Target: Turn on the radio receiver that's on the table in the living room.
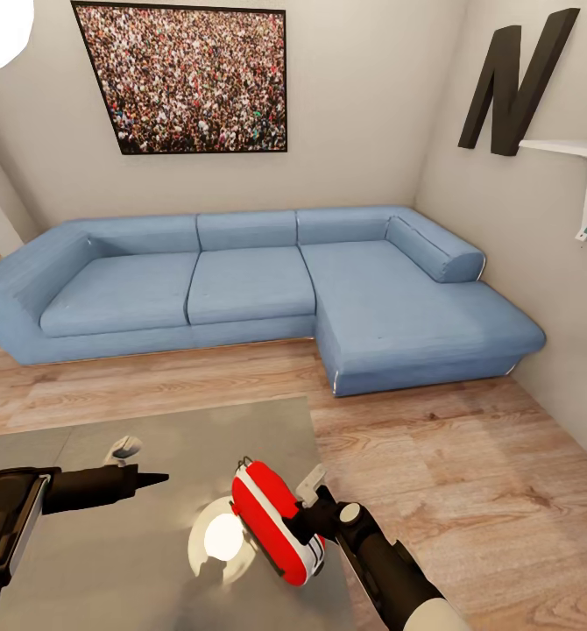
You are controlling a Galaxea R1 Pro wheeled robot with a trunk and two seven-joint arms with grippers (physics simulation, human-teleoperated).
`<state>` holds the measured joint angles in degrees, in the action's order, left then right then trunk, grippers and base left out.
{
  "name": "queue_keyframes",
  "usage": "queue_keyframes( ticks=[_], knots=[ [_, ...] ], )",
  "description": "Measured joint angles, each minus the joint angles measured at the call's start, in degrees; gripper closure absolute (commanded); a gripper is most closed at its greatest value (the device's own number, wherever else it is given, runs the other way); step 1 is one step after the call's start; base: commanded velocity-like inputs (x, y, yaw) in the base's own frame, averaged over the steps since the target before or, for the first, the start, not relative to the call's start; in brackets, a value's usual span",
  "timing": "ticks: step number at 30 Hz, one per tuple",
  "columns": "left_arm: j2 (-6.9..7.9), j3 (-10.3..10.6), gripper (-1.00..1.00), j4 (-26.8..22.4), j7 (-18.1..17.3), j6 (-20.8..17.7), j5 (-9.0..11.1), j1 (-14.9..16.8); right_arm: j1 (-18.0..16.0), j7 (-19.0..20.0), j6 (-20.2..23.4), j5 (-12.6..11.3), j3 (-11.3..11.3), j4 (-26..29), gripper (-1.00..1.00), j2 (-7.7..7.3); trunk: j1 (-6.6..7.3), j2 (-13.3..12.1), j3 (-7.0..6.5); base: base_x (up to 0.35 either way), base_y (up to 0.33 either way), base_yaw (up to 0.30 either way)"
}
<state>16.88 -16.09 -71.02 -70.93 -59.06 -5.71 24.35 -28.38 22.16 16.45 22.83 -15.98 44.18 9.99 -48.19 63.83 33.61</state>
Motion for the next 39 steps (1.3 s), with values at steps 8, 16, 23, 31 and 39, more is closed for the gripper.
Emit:
queue_keyframes(
  ticks=[8, 16, 23, 31, 39],
  knots=[
    [0.00, 0.0, 1.00, 0.0, 0.0, 0.0, 0.0, 0.0, 0.0, 0.0, 0.0, -0.1, 0.1, -0.1, 1.00, 0.00, 0.00, 0.0, 0.00, 0.000, 0.000, 0.000],
    [0.00, 0.0, 1.00, 0.0, 0.0, 0.0, 0.0, 0.0, 0.0, 0.0, 0.0, -0.1, 0.1, -0.1, 1.00, 0.00, 0.00, 0.0, 0.00, 0.000, 0.000, 0.000],
    [0.00, 0.0, 1.00, 0.0, 0.0, 0.0, 0.0, 0.0, 0.0, 0.1, 0.0, -0.4, 0.1, -0.1, 1.00, 0.00, 0.00, 0.0, 0.00, 0.000, 0.000, 0.000],
    [0.00, 0.0, 1.00, -0.1, 0.0, 0.0, 0.2, 0.0, 0.0, 0.1, 0.0, -0.2, 0.2, 0.0, 1.00, 0.00, 0.00, 0.0, 0.00, 0.000, 0.000, 0.000],
    [0.00, 0.0, 1.00, -0.1, -0.1, 0.0, 0.2, 0.0, 0.0, 0.1, 0.1, -0.1, 0.2, 0.0, 1.00, 0.00, 0.00, 0.0, 0.00, 0.000, 0.000, 0.000]
  ],
)
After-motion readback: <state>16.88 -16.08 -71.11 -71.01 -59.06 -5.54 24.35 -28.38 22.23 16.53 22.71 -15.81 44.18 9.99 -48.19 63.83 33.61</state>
